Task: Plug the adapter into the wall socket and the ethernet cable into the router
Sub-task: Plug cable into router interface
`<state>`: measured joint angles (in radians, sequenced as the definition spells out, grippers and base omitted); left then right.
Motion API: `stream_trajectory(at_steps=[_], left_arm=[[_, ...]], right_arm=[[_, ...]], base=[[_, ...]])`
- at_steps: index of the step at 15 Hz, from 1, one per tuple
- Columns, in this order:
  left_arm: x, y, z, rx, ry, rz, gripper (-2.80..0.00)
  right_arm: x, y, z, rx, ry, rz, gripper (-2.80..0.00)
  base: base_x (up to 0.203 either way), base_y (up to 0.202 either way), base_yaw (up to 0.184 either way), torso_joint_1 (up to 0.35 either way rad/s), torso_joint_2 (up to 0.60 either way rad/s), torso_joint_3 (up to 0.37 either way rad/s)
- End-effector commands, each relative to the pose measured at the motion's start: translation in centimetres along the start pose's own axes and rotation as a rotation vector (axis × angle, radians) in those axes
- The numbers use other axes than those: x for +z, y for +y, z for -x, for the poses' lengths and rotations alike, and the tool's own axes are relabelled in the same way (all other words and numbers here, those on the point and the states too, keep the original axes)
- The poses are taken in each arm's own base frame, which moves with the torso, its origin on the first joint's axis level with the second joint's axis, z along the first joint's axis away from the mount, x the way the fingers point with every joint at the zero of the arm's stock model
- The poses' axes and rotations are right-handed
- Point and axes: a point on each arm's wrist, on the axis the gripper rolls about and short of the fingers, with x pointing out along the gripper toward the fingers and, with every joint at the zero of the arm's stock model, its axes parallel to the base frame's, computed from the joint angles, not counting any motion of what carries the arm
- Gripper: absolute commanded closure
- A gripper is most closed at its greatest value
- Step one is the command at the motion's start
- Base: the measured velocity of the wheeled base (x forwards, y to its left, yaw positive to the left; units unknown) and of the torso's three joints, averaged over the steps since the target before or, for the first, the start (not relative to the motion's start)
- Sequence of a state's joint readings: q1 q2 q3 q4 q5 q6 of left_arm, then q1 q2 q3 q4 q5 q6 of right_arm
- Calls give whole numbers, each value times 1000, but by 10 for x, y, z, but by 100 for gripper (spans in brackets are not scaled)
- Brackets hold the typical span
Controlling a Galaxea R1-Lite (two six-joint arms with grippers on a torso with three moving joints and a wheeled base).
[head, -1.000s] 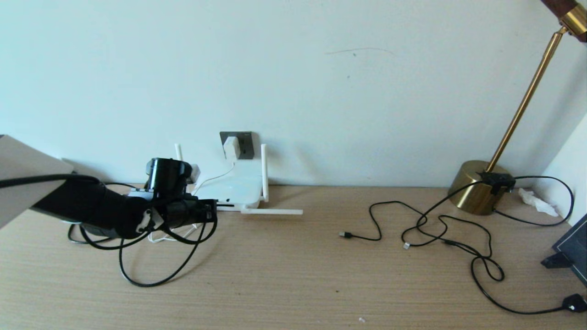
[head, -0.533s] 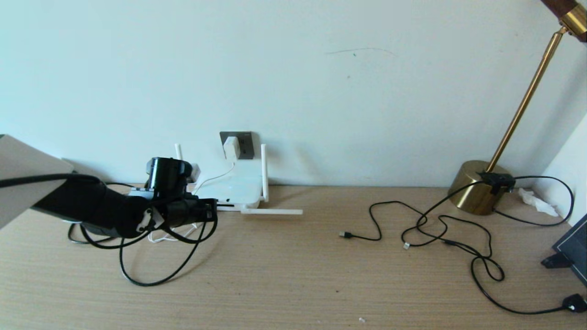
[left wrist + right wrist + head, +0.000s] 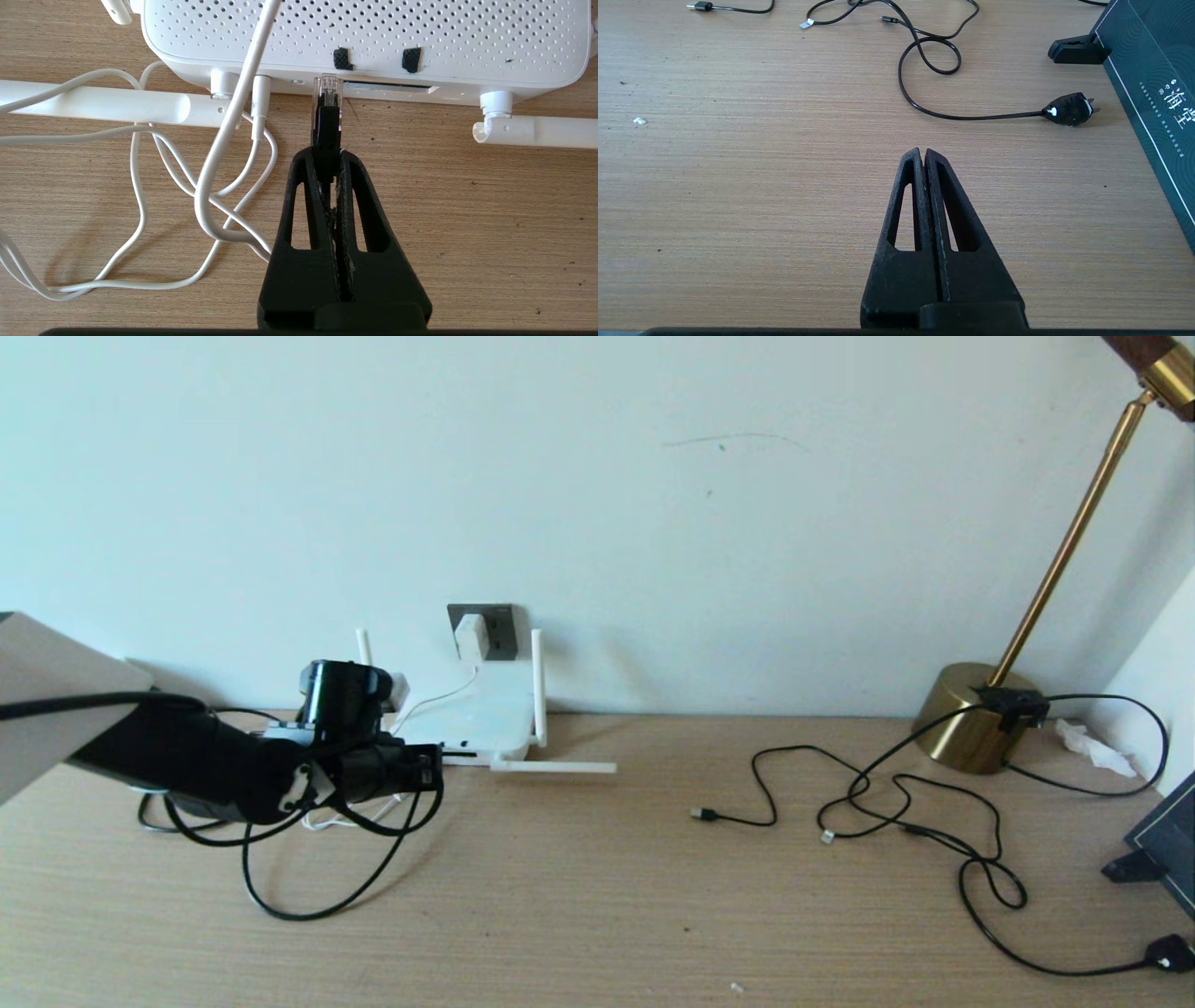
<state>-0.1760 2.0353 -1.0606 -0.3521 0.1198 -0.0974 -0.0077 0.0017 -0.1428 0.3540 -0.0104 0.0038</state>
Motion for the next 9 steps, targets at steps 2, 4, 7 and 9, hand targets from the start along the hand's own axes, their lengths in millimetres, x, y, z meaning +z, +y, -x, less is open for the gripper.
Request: stream_trajectory(at_steps=[2, 4, 7, 9], left_arm=[[-2, 0, 1, 0, 5, -1, 0], [-3, -1, 1, -1, 6, -2, 0], [-3, -1, 1, -1, 6, -2, 0], [-2, -1, 1, -1, 4, -3, 0]], right_arm=[[0, 0, 0, 0, 3, 1, 0], [0, 0, 0, 0, 3, 1, 0], [0, 0, 0, 0, 3, 1, 0], [0, 0, 0, -2, 3, -1, 0]], base=[[0, 0, 0, 0, 0, 0], [0, 0, 0, 0, 0, 0], [0, 0, 0, 0, 0, 0], [0, 0, 0, 0, 0, 0]])
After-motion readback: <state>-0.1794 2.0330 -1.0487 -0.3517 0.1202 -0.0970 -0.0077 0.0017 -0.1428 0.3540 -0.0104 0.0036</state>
